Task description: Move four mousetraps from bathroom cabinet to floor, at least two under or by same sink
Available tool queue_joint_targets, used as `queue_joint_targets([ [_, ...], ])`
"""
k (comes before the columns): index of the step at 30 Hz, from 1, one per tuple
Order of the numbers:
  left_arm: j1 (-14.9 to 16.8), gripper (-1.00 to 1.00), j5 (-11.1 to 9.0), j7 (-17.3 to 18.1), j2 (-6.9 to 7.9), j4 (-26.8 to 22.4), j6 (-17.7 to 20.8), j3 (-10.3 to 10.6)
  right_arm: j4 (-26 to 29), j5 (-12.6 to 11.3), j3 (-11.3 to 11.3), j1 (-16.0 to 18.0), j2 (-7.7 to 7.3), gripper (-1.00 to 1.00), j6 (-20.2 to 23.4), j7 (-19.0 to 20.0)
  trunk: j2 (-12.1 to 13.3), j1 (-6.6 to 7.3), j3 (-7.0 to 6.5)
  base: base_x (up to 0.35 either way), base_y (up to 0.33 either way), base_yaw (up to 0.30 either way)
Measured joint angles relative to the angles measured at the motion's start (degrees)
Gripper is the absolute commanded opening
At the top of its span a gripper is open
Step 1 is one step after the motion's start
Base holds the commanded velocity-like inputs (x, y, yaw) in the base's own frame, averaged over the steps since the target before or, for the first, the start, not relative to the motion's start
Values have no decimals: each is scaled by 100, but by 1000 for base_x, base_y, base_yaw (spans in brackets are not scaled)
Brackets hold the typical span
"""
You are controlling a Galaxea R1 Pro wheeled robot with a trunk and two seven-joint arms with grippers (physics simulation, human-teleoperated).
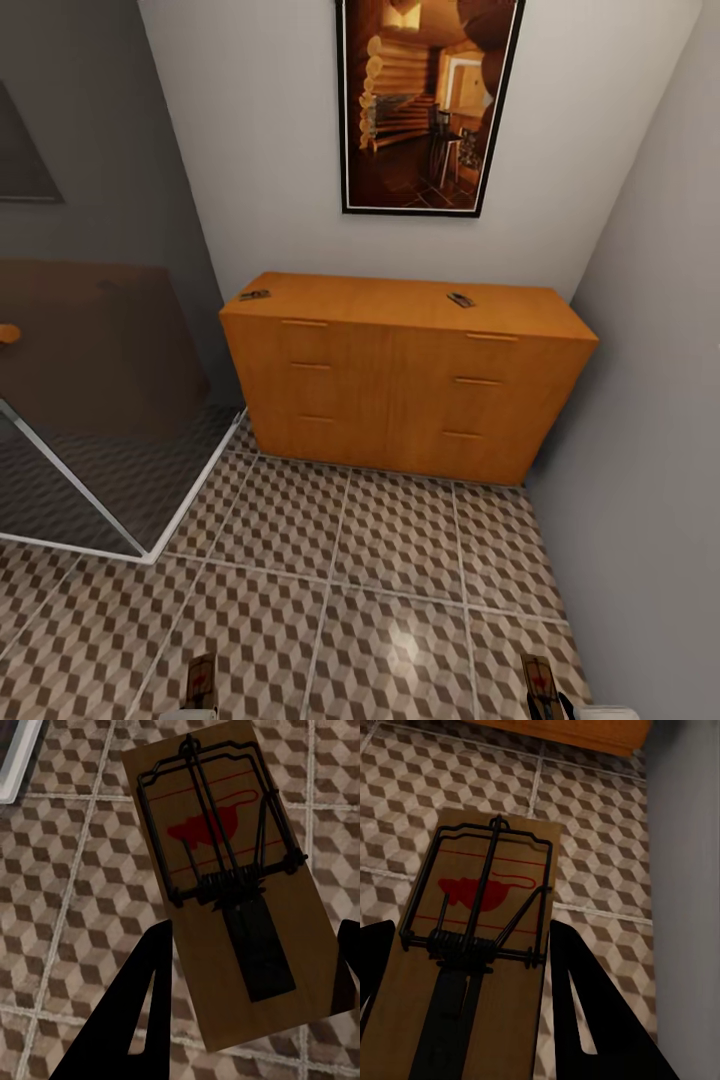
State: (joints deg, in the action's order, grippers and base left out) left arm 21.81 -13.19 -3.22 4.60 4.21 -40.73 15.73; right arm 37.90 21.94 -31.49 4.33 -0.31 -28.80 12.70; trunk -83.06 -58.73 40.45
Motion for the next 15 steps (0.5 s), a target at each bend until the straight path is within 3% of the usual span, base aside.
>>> queue_joint_targets([
  [15,0,-100,0,0,0,0,6,-4,-44,0,1,0,0,-100,0,0,0,0,-136,0,0,0],
])
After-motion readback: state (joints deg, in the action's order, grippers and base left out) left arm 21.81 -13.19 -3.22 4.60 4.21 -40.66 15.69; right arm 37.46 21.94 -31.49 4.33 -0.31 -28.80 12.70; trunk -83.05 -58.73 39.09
